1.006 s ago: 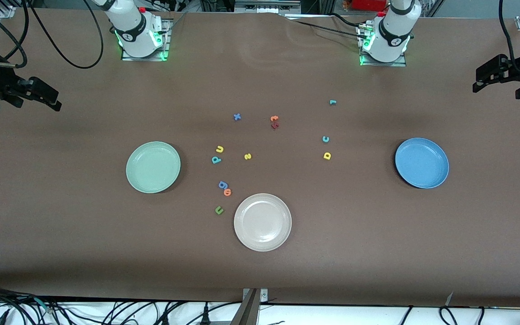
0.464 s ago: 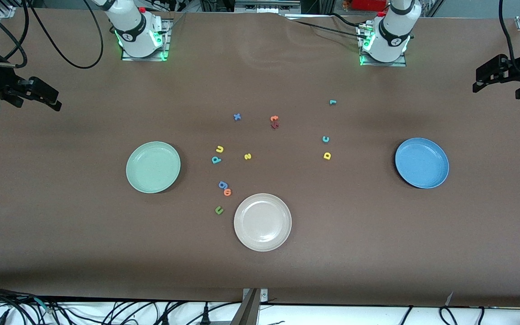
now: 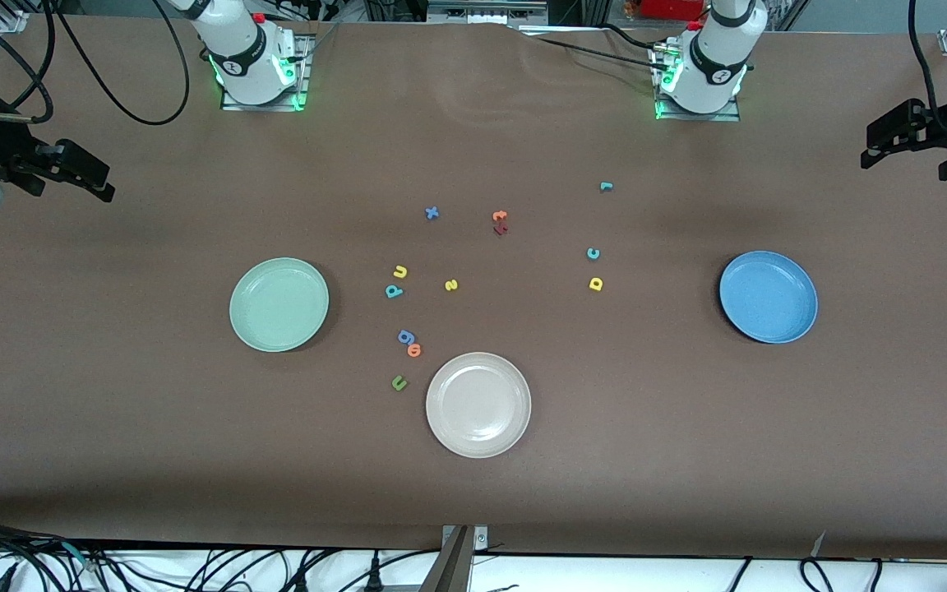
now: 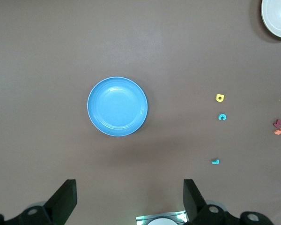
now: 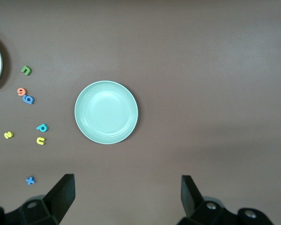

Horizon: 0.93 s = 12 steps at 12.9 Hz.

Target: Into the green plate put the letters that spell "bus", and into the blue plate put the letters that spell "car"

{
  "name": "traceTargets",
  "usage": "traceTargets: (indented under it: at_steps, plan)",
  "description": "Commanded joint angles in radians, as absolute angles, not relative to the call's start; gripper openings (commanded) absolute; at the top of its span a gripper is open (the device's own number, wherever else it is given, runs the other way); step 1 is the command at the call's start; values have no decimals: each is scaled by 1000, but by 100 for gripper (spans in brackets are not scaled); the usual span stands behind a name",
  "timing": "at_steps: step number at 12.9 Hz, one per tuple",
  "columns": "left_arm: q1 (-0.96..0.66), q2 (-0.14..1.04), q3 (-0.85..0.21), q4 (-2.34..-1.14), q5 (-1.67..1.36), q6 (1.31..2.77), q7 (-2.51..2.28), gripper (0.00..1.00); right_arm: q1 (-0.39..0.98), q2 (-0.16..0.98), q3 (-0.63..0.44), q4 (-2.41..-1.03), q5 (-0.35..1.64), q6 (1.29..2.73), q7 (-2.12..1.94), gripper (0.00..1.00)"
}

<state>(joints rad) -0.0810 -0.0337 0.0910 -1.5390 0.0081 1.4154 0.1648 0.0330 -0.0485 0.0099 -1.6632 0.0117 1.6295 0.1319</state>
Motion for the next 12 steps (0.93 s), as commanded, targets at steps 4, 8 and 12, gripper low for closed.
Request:
traceTargets:
  at_steps: [4, 8, 12]
  plan:
    - [-75, -34, 89, -1526, -17, 1405, 160, 100, 141, 21, 9, -1654, 21, 1525, 147, 100]
    - [-75, -34, 89, -1523, -17, 1405, 158, 100, 289, 145, 9, -1660, 14, 1624, 245, 100]
    - [-77, -34, 90, -1516, -23, 1405, 160, 100, 449, 331, 8, -1666, 12, 1874, 611, 100]
